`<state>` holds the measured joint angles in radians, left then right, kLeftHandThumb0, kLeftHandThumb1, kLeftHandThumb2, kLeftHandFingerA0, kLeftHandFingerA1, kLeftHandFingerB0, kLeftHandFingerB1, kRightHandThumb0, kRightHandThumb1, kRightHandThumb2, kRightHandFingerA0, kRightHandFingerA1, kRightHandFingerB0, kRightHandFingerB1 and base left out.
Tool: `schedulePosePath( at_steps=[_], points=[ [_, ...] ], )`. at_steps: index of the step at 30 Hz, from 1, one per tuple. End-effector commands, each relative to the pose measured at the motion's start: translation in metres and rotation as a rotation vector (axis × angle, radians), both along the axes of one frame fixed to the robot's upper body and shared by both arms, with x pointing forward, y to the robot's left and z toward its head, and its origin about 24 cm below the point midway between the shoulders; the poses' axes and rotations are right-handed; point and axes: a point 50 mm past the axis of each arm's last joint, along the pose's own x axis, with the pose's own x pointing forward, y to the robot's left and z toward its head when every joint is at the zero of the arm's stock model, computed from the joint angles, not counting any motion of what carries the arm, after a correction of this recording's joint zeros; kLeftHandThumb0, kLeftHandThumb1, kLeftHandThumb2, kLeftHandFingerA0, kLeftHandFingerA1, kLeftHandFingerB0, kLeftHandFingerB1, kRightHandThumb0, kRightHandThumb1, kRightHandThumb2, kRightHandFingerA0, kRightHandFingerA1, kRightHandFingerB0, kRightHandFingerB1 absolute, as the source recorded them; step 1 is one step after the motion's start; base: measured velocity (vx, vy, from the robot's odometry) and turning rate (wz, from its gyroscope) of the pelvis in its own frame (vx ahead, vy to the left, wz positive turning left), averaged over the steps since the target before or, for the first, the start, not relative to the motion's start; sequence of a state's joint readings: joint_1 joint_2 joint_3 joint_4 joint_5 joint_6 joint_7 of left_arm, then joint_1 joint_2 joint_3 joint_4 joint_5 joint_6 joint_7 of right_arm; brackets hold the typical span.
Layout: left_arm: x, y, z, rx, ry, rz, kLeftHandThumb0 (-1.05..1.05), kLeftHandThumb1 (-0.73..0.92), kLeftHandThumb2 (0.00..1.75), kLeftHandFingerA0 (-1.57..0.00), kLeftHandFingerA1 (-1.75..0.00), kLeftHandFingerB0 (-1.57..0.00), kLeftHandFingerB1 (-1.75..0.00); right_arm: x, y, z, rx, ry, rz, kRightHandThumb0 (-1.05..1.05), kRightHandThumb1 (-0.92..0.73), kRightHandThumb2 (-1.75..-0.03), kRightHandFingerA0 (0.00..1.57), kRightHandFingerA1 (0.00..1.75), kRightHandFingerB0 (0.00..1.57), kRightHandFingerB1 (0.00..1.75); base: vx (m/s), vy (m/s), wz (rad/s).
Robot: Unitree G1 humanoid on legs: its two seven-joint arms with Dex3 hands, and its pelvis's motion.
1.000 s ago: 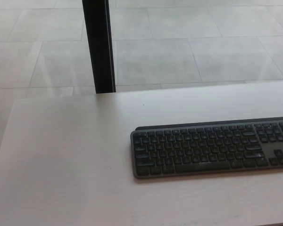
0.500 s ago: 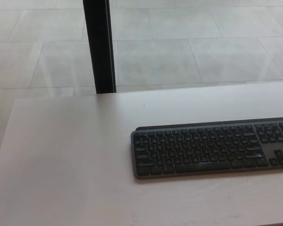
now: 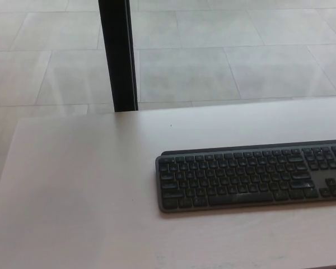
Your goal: The robot uses its right fingers to click on the space key of the black keyboard placed on the center of the white desk.
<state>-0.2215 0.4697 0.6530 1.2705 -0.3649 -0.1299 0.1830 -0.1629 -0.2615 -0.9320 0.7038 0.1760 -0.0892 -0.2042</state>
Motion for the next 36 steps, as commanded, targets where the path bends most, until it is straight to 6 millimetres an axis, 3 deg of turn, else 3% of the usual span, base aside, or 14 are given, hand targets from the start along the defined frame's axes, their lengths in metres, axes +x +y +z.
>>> schedulePosePath(
  at_steps=[1, 2, 6, 8, 14, 17, 18, 20, 25, 29, 31, 32, 33, 36],
  points=[
    [-0.0018, 0.0023, 0.0034, 0.05, -0.017, -0.012, -0.49, 0.49, 0.55, -0.91, -0.82, -0.82, -0.56, -0.0028, -0.0023, -0.0017, 0.046, 0.011, 0.004, -0.15, -0.64, -0.58, 0.72, 0.87, 0.48, 0.4, 0.0, 0.0, 0.0],
    [-0.0016, 0.0022, 0.0034, 0.044, -0.034, 0.003, -0.49, 0.39, 0.84, -0.86, -0.85, -0.75, -0.69, -0.0028, -0.0011, -0.0019, 0.046, 0.018, 0.011, -0.25, -0.56, -0.66, 0.7, 0.63, 0.43, 0.43, 0.0, 0.0, 0.0],
    [-0.0031, 0.003, 0.0033, 0.035, -0.05, 0.001, -0.46, 0.5, 0.55, -0.84, -0.78, -0.79, -0.58, -0.004, 0.0025, -0.0027, 0.037, 0.016, 0.044, -0.22, -0.64, -0.58, 0.73, 0.56, 0.47, 0.4, 0.0, 0.0, 0.0],
    [-0.0041, 0.0034, 0.0033, 0.04, -0.039, -0.004, -0.47, 0.39, 0.85, -0.81, -0.83, -0.75, -0.71, -0.0044, 0.0032, -0.0031, 0.033, 0.031, 0.061, -0.21, -0.65, -0.59, 0.72, 0.58, 0.47, 0.4, 0.0, 0.0, 0.0],
    [-0.0057, 0.0033, 0.0029, 0.057, -0.017, -0.033, -0.48, 0.51, 0.56, -0.86, -0.81, -0.81, -0.59, -0.0024, 0.0035, -0.0016, 0.021, 0.07, 0.066, -0.14, -0.65, -0.6, 0.63, 1.11, 0.5, 0.4, 0.0, 0.0, 0.0],
    [-0.0054, 0.0032, 0.0025, 0.038, -0.04, -0.011, -0.48, 0.4, 0.86, -0.84, -0.84, -0.75, -0.71, -0.0018, 0.0026, -0.0025, 0.019, 0.048, 0.072, -0.09, -0.69, -0.51, 0.41, 1.53, 0.51, 0.36, 0.0, 0.0, 0.0],
    [-0.0054, 0.0031, 0.0026, 0.042, -0.041, -0.013, -0.47, 0.49, 0.56, -0.88, -0.76, -0.81, -0.6, -0.0019, 0.0027, -0.0029, 0.015, 0.051, 0.074, -0.1, -0.68, -0.54, 0.44, 1.39, 0.49, 0.37, 0.0, 0.0, 0.0],
    [-0.0061, 0.0029, 0.0023, 0.049, -0.033, -0.02, -0.48, 0.4, 0.85, -0.84, -0.81, -0.77, -0.71, -0.0022, 0.0022, -0.0037, 0.005, 0.063, 0.074, -0.1, -0.66, -0.56, 0.5, 1.33, 0.48, 0.38, 0.0, 0.0, 0.0],
    [-0.0051, 0.0033, 0.0027, 0.041, -0.035, -0.014, -0.48, 0.5, 0.55, -0.86, -0.74, -0.82, -0.58, -0.0016, 0.0025, -0.004, -0.002, 0.07, 0.065, -0.11, -0.67, -0.54, 0.49, 1.41, 0.48, 0.37, 0.0, 0.0, 0.0],
    [-0.0056, 0.0035, 0.003, 0.037, -0.055, -0.018, -0.48, 0.48, 0.55, -0.87, -0.76, -0.79, -0.58, -0.0017, 0.0025, -0.005, -0.006, 0.064, 0.061, -0.1, -0.65, -0.59, 0.61, 1.04, 0.48, 0.4, 0.0, 0.0, 0.0],
    [-0.0059, 0.0042, 0.0033, 0.03, -0.062, -0.027, -0.51, 0.39, 0.83, -0.82, -0.82, -0.72, -0.68, -0.0019, 0.0026, -0.0054, 0.003, 0.058, 0.06, -0.11, -0.66, -0.58, 0.53, 1.23, 0.49, 0.4, 0.0, 0.0, 0.0],
    [-0.0057, 0.0039, 0.0033, 0.036, -0.055, -0.03, -0.49, 0.48, 0.55, -0.84, -0.75, -0.77, -0.56, -0.0021, 0.0025, -0.0053, 0.004, 0.06, 0.059, -0.11, -0.65, -0.58, 0.56, 1.23, 0.48, 0.4, 0.0, 0.0, 0.0],
    [-0.0055, 0.0038, 0.0034, 0.041, -0.05, -0.032, -0.49, 0.48, 0.54, -0.86, -0.74, -0.79, -0.57, -0.0022, 0.0025, -0.0056, -0.003, 0.067, 0.06, -0.17, -0.59, -0.64, 0.62, 0.8, 0.44, 0.43, 0.0, 0.0, 0.0],
    [-0.0054, 0.0036, 0.0032, 0.038, -0.055, -0.028, -0.48, 0.48, 0.54, -0.85, -0.75, -0.77, -0.57, -0.0016, 0.0025, -0.0057, -0.011, 0.081, 0.054, -0.11, -0.64, -0.57, 0.5, 1.15, 0.49, 0.4, 0.0, 0.0, 0.0]
  ],
)
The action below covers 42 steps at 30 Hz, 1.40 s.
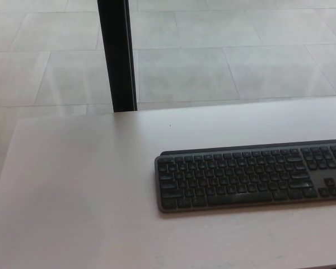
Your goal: The robot uses its right fingers to click on the space key of the black keyboard placed on the center of the white desk.
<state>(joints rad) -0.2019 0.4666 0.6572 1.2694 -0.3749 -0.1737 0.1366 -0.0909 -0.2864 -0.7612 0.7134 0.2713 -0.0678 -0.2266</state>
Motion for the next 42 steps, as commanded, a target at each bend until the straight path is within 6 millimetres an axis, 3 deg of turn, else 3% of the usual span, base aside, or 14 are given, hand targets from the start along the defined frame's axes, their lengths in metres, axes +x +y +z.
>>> schedulePosePath(
  at_steps=[1, 6, 12, 16, 18, 21, 22, 28, 29, 32, 33, 39, 41, 42],
  points=[
    [-0.0017, 0.0028, 0.0034, 0.036, -0.01, -0.009, -0.5, 0.48, 0.55, -0.87, -0.76, -0.79, -0.57, -0.0009, -0.0072, 0.0077, -0.054, 0.012, -0.007, -0.12, -0.64, -0.58, 0.51, 1.17, 0.49, 0.4, 0.0, 0.0, 0.0],
    [-0.0008, 0.0032, 0.0042, 0.032, -0.024, -0.005, -0.48, 0.48, 0.54, -0.85, -0.75, -0.79, -0.58, -0.0002, -0.0061, 0.0074, -0.027, -0.019, -0.018, -0.12, -0.66, -0.55, 0.49, 1.36, 0.48, 0.38, 0.0, 0.0, 0.0],
    [0.0002, 0.0033, 0.0046, 0.026, -0.03, 0.001, -0.5, 0.38, 0.83, -0.82, -0.81, -0.75, -0.71, 0.0016, -0.0058, 0.0075, -0.049, 0.007, 0.002, -0.19, -0.59, -0.64, 0.59, 0.83, 0.46, 0.43, 0.0, 0.0, 0.0],
    [0.0007, 0.0029, 0.0045, 0.026, -0.035, 0.001, -0.47, 0.49, 0.55, -0.85, -0.74, -0.77, -0.59, 0.002, -0.0054, 0.0078, -0.029, -0.018, 0.001, -0.11, -0.68, -0.54, 0.46, 1.38, 0.5, 0.38, 0.0, 0.0, 0.0],
    [0.0013, 0.0033, 0.005, 0.026, -0.027, -0.004, -0.48, 0.49, 0.55, -0.86, -0.74, -0.81, -0.6, 0.0017, -0.0047, 0.0073, -0.034, -0.012, 0.003, -0.17, -0.6, -0.63, 0.62, 0.76, 0.48, 0.44, 0.0, 0.0, 0.0],
    [0.0012, 0.0034, 0.005, 0.03, -0.011, -0.013, -0.52, 0.5, 0.55, -0.85, -0.76, -0.81, -0.59, 0.0024, -0.0041, 0.0073, -0.04, 0.002, 0.003, -0.12, -0.65, -0.58, 0.57, 1.21, 0.51, 0.41, 0.0, 0.0, 0.0],
    [0.0014, 0.0034, 0.0051, 0.034, -0.005, -0.011, -0.51, 0.5, 0.55, -0.85, -0.76, -0.77, -0.58, 0.0027, -0.0039, 0.0074, -0.041, 0.002, 0.004, -0.16, -0.6, -0.62, 0.66, 0.68, 0.5, 0.43, 0.0, 0.0, 0.0],
    [0.001, 0.0039, 0.0052, 0.023, -0.02, -0.006, -0.49, 0.5, 0.55, -0.85, -0.81, -0.79, -0.6, 0.0032, -0.0025, 0.0079, -0.038, -0.007, 0.014, -0.16, -0.6, -0.63, 0.62, 0.89, 0.47, 0.43, 0.0, 0.0, 0.0],
    [0.0005, 0.004, 0.0052, 0.037, 0.002, -0.016, -0.55, 0.41, 0.85, -0.82, -0.82, -0.73, -0.7, 0.0033, -0.0032, 0.0063, -0.034, -0.007, 0.009, -0.11, -0.65, -0.59, 0.64, 0.91, 0.51, 0.41, 0.0, 0.0, 0.0],
    [-0.0003, 0.0043, 0.0051, 0.029, -0.012, -0.007, -0.51, 0.49, 0.55, -0.84, -0.77, -0.8, -0.6, 0.0043, -0.0029, 0.0055, -0.033, -0.001, 0.011, -0.16, -0.61, -0.62, 0.63, 0.7, 0.49, 0.43, 0.0, 0.0, 0.0],
    [-0.0003, 0.0043, 0.0052, 0.038, -0.002, -0.009, -0.57, 0.4, 0.84, -0.83, -0.81, -0.76, -0.69, 0.005, -0.0036, 0.0047, -0.02, -0.001, 0.003, -0.17, -0.61, -0.61, 0.58, 0.95, 0.5, 0.43, 0.0, 0.0, 0.0],
    [-0.0002, 0.0052, 0.0059, 0.024, -0.023, -0.001, -0.5, 0.49, 0.55, -0.86, -0.8, -0.84, -0.62, 0.0056, -0.0019, 0.0054, -0.027, 0.003, 0.013, -0.11, -0.66, -0.59, 0.55, 1.12, 0.51, 0.41, 0.0, 0.0, 0.0],
    [-0.0001, 0.0052, 0.0062, 0.039, -0.004, -0.007, -0.56, 0.41, 0.84, -0.83, -0.81, -0.76, -0.7, 0.0056, -0.0013, 0.0055, -0.037, 0.009, 0.025, -0.12, -0.66, -0.59, 0.55, 1.08, 0.5, 0.41, 0.0, 0.0, 0.0],
    [-0.0003, 0.0053, 0.0061, 0.027, -0.024, 0.001, -0.52, 0.38, 0.83, -0.81, -0.83, -0.75, -0.72, 0.0056, -0.0013, 0.0053, -0.039, 0.018, 0.028, -0.18, -0.62, -0.63, 0.55, 0.64, 0.47, 0.43, 0.0, 0.0, 0.0]
  ],
)
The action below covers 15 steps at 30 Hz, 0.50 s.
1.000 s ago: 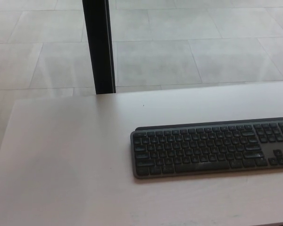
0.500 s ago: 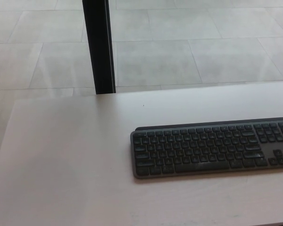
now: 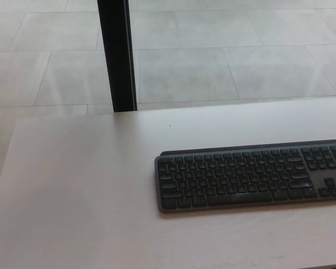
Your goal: The robot uses its right fingers to click on the space key of the black keyboard placed on the center of the white desk.
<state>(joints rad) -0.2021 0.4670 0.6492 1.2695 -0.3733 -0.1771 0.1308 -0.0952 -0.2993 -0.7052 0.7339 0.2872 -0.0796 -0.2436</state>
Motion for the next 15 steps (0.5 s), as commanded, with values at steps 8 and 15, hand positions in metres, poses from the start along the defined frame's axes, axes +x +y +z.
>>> schedulePosePath(
  at_steps=[8, 15],
  points=[
    [-0.0006, 0.0059, 0.0068, 0.044, -0.001, 0.005, -0.57, 0.4, 0.84, -0.83, -0.78, -0.76, -0.7, 0.0003, -0.004, 0.0067, -0.028, -0.008, 0.001, -0.17, -0.62, -0.63, 0.56, 0.74, 0.47, 0.42, 0.0, 0.0, 0.0],
    [-0.0005, 0.0058, 0.0066, 0.039, -0.005, 0.002, -0.58, 0.4, 0.84, -0.82, -0.81, -0.77, -0.7, 0.002, -0.0042, 0.0069, -0.034, 0.002, 0.006, -0.19, -0.62, -0.64, 0.56, 0.74, 0.48, 0.43, 0.0, 0.0, 0.0]
  ],
)
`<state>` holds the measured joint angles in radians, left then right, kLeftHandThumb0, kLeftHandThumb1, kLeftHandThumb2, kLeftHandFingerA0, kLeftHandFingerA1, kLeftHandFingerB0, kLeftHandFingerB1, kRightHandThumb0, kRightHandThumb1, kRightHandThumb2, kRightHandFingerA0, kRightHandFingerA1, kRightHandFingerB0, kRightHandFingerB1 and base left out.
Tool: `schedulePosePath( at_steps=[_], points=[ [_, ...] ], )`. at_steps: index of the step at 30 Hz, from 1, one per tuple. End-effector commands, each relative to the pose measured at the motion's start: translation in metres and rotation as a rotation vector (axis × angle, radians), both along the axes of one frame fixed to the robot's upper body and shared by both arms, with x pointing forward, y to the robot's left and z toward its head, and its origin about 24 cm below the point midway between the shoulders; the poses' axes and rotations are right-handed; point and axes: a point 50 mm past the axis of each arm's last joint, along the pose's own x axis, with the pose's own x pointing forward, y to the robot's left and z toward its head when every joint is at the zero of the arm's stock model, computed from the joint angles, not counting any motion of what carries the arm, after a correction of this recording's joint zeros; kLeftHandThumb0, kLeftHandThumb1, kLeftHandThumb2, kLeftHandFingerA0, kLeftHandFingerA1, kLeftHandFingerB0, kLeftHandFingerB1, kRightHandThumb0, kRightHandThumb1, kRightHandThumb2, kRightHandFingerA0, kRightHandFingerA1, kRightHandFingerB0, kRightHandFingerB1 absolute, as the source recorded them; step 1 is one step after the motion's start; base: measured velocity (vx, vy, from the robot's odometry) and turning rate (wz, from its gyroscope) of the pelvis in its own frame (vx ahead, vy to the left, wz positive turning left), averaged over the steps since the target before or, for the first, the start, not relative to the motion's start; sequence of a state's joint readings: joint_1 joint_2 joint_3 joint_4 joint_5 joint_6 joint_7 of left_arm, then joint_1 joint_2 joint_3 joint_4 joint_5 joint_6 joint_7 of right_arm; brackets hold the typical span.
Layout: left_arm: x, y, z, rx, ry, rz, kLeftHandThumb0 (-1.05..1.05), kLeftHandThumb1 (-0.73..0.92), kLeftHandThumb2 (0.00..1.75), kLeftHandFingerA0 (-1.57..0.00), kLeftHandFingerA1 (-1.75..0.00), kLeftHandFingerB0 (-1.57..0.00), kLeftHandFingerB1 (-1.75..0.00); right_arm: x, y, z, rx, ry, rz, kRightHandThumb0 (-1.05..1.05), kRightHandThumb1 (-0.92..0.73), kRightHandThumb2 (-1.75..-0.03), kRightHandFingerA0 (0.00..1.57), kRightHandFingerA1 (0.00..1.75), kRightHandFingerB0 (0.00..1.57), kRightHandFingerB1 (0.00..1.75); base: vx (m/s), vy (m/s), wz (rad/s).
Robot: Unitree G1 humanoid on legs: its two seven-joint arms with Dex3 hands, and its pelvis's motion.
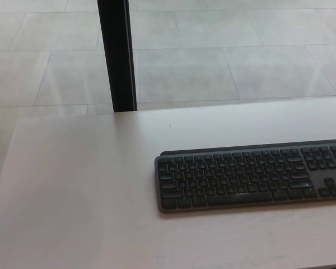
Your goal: The robot uses its right fingers to click on the space key of the black keyboard placed on the center of the white desk.
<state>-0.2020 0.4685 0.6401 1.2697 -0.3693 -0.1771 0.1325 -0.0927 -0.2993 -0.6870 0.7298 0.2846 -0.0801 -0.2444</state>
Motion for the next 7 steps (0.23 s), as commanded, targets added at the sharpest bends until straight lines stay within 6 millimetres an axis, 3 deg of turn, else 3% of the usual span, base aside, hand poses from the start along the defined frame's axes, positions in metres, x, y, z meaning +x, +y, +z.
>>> schedulePosePath(
  at_steps=[1, 3, 4, 5, 6, 7],
  points=[
    [-0.0017, 0.0063, 0.0065, 0.04, -0.001, 0.005, -0.59, 0.39, 0.84, -0.82, -0.79, -0.78, -0.71, 0.0003, -0.0061, 0.0068, -0.024, -0.012, -0.017, -0.19, -0.62, -0.63, 0.59, 0.61, 0.48, 0.43, 0.0, 0.0, 0.0],
    [-0.0008, 0.0067, 0.0074, 0.038, -0.012, 0.009, -0.58, 0.4, 0.84, -0.83, -0.8, -0.77, -0.7, 0.0006, -0.0054, 0.0066, -0.02, -0.019, -0.015, -0.18, -0.62, -0.64, 0.55, 0.7, 0.47, 0.43, 0.0, 0.0, 0.0],
    [-0.0007, 0.0069, 0.0076, 0.036, -0.014, 0.015, -0.55, 0.4, 0.84, -0.83, -0.81, -0.74, -0.69, 0.0005, -0.0055, 0.0061, -0.019, -0.013, -0.016, -0.12, -0.66, -0.59, 0.55, 0.88, 0.5, 0.4, 0.0, 0.0, 0.0],
    [-0.0006, 0.007, 0.0076, 0.032, -0.019, 0.023, -0.55, 0.4, 0.84, -0.83, -0.81, -0.74, -0.69, 0.0004, -0.0058, 0.0057, -0.019, -0.006, -0.016, -0.12, -0.66, -0.59, 0.55, 0.88, 0.5, 0.4, 0.0, 0.0, 0.0],
    [-0.0006, 0.0076, 0.0078, 0.022, -0.022, 0.032, -0.54, 0.4, 0.84, -0.82, -0.81, -0.74, -0.7, -0.0001, -0.0056, 0.0051, -0.022, -0.012, -0.023, -0.11, -0.65, -0.58, 0.5, 1.12, 0.5, 0.4, 0.0, 0.0, 0.0],
    [-0.0006, 0.0076, 0.0078, 0.022, -0.022, 0.032, -0.54, 0.4, 0.84, -0.82, -0.81, -0.74, -0.7, -0.0001, -0.0056, 0.0051, -0.022, -0.012, -0.023, -0.11, -0.65, -0.58, 0.5, 1.12, 0.5, 0.4, 0.0, 0.0, 0.0]
  ],
)
